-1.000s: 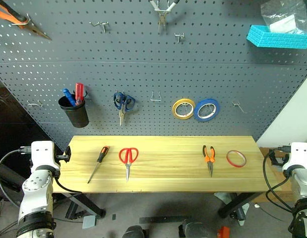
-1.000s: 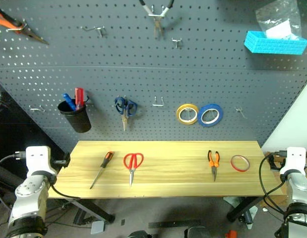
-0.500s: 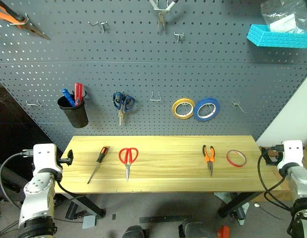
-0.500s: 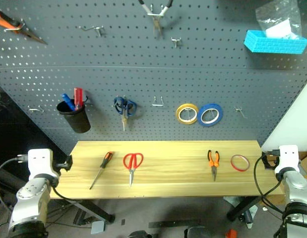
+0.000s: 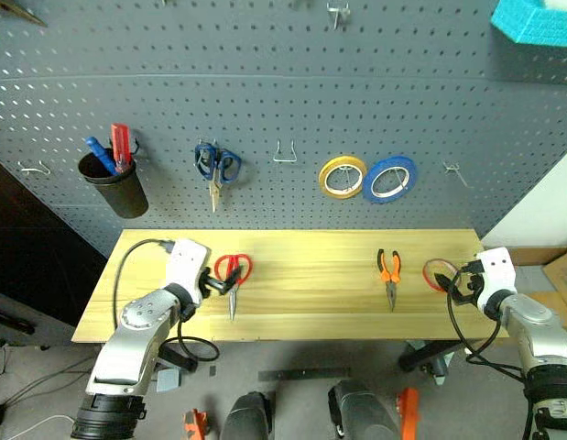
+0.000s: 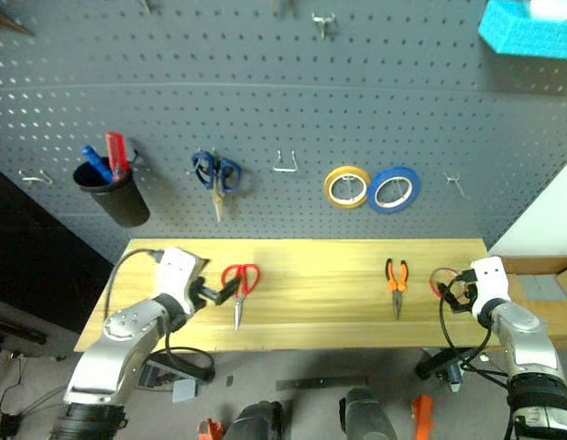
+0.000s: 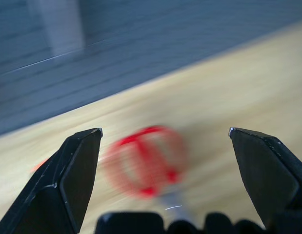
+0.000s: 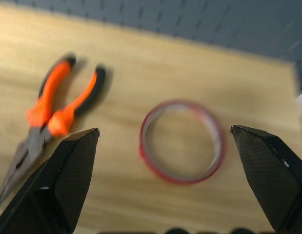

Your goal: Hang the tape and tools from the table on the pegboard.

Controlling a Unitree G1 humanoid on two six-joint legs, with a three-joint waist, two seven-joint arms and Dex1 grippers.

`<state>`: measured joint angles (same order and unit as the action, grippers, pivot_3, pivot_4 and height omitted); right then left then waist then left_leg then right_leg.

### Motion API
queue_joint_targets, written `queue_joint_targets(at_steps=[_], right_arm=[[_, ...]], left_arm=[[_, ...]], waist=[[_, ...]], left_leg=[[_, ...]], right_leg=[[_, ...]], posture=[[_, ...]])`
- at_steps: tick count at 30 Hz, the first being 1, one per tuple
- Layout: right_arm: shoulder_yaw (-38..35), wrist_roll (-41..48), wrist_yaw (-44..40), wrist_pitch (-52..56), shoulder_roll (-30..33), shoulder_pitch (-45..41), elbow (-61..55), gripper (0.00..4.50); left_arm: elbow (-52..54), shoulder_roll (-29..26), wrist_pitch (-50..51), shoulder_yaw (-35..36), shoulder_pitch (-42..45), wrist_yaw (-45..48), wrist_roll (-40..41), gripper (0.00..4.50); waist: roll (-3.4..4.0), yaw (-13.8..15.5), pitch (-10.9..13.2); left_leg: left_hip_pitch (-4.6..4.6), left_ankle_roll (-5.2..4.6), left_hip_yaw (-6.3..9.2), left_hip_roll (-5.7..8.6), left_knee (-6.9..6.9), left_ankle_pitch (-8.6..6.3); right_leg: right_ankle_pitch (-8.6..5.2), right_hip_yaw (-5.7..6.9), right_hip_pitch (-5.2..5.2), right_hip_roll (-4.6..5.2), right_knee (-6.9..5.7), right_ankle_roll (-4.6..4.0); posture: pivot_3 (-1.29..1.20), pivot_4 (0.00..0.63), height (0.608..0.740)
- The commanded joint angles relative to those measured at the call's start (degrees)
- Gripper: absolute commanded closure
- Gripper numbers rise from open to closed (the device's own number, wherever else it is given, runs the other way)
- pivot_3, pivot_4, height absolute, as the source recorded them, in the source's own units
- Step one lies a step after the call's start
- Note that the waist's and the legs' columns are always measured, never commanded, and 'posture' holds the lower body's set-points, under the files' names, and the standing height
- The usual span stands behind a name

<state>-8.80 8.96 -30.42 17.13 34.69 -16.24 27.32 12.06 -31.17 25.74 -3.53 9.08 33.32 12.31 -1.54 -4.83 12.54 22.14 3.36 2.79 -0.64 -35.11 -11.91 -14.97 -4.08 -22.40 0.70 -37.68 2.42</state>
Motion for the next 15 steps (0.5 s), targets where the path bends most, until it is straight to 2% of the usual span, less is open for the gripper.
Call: queue_joint_targets(at_steps=[1, 4, 7, 13, 15], right_arm=[[1.6, -1.4, -2.4, 1.5, 1.7, -5.0, 3.1, 0.00], [3.5, -3.3, -2.9, 2.2, 1.7, -10.1, 9.2, 0.00], [5.4, -5.2, -4.0, 2.4, 1.6, -14.8, 16.3, 0.00], [9.0, -9.1, -6.5, 0.5, 2.0, -22.2, 29.3, 0.00], [10.6, -10.9, -7.4, -0.3, 2.3, -24.1, 33.0, 0.39]], left_arm=[[4.2, -1.1, -1.9, -6.1, 4.4, 8.1, 0.4, 0.01], [3.0, -0.8, -3.3, -8.8, 8.2, 11.3, -0.3, 0.01], [1.9, -0.1, -4.3, -10.3, 10.5, 13.1, -0.7, 0.01], [0.3, -0.3, -6.4, -11.0, 11.8, 16.0, -1.4, 0.01], [0.2, -0.3, -7.0, -11.2, 11.8, 16.6, -1.7, 0.00]], waist=[[0.01, -0.1, 1.0], [-0.07, -0.3, 2.0], [-0.10, -0.3, 2.8], [-0.18, -0.2, 4.4], [-0.26, -0.3, 4.9]], left_leg=[[0.02, -0.01, -0.04, 0.02, -0.02, 0.00], [0.12, -0.11, -0.04, -0.04, 0.01, -0.08], [0.82, -0.12, -0.03, -0.05, -0.06, -0.08], [0.88, -0.14, -0.03, 0.02, -0.07, -0.10], [0.88, -0.14, -0.03, 0.05, -0.07, -0.10]], right_leg=[[0.01, -0.03, -0.02, 0.01, 0.00, 0.01], [-0.04, -0.02, -0.13, -0.02, 0.01, 0.07], [0.00, -0.02, -0.84, -0.04, -0.12, 0.03], [0.09, -0.01, -0.87, 0.05, -0.09, -0.13], [0.08, -0.01, -0.87, 0.08, -0.09, -0.12]], posture=[[-0.11, 0.279, 0.740], [-0.11, 0.301, 0.740], [-0.11, 0.313, 0.740], [-0.10, 0.328, 0.740], [-0.09, 0.329, 0.740]])
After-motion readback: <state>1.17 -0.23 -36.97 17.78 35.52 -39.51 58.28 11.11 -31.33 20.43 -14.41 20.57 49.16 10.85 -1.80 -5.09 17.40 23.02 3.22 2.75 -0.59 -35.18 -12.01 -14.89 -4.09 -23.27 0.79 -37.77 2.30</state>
